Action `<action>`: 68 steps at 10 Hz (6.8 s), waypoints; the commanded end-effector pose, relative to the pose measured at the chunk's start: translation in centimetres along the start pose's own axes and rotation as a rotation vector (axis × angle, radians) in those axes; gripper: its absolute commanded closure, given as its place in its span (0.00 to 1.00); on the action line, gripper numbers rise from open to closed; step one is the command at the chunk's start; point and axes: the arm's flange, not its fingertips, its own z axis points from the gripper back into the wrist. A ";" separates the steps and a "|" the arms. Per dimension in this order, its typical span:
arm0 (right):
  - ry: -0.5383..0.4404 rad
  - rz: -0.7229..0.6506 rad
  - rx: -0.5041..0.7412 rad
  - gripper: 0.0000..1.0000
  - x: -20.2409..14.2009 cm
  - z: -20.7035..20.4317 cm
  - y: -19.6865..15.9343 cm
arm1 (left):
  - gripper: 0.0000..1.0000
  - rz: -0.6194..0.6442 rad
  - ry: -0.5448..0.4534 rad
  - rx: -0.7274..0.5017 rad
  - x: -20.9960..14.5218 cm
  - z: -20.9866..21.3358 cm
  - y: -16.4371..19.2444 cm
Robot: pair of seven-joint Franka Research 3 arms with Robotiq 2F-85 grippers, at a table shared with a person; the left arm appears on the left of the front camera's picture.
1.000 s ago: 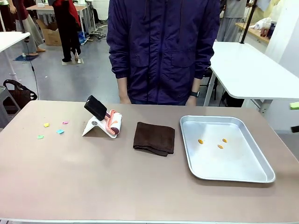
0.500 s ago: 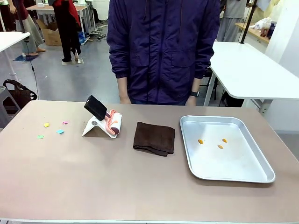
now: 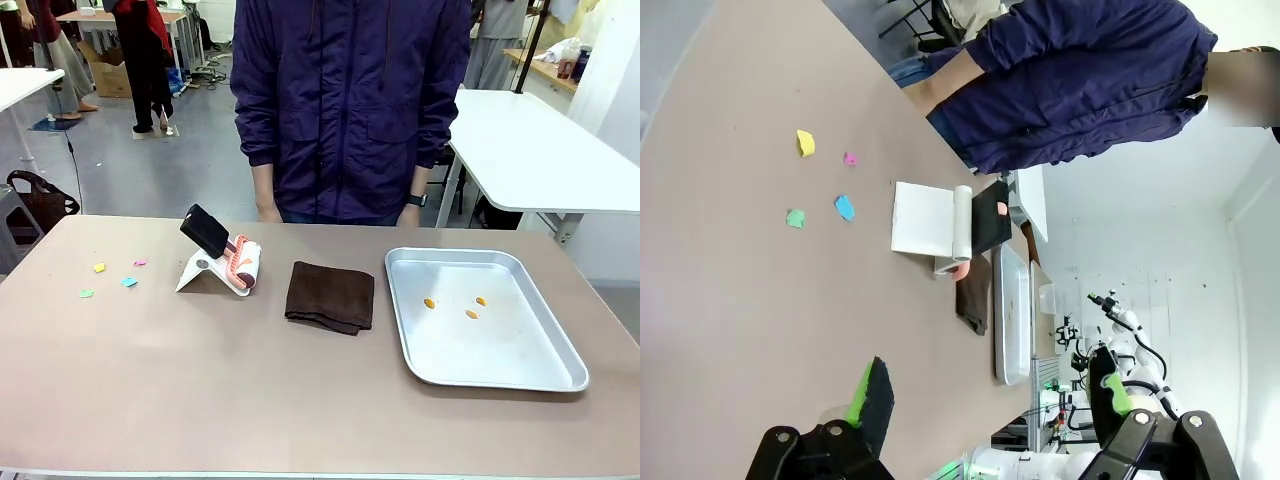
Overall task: Clean the surface of the table.
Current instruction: Hold the Lint Roller with your left hand and the towel with your right hand.
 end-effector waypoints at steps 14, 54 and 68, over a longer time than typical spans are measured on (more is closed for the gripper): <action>0.129 0.433 -0.589 0.00 -10.5 -35.0 24.9 | 0.00 -0.507 0.380 0.520 3.0 -26.8 -19.3; 0.145 0.329 -1.199 0.00 -7.9 -57.4 11.8 | 0.00 -0.222 0.622 0.662 2.6 -41.4 -12.1; 0.221 0.313 -1.168 1.00 -7.7 -57.5 11.8 | 1.00 -0.223 0.558 0.568 3.4 -40.4 -11.9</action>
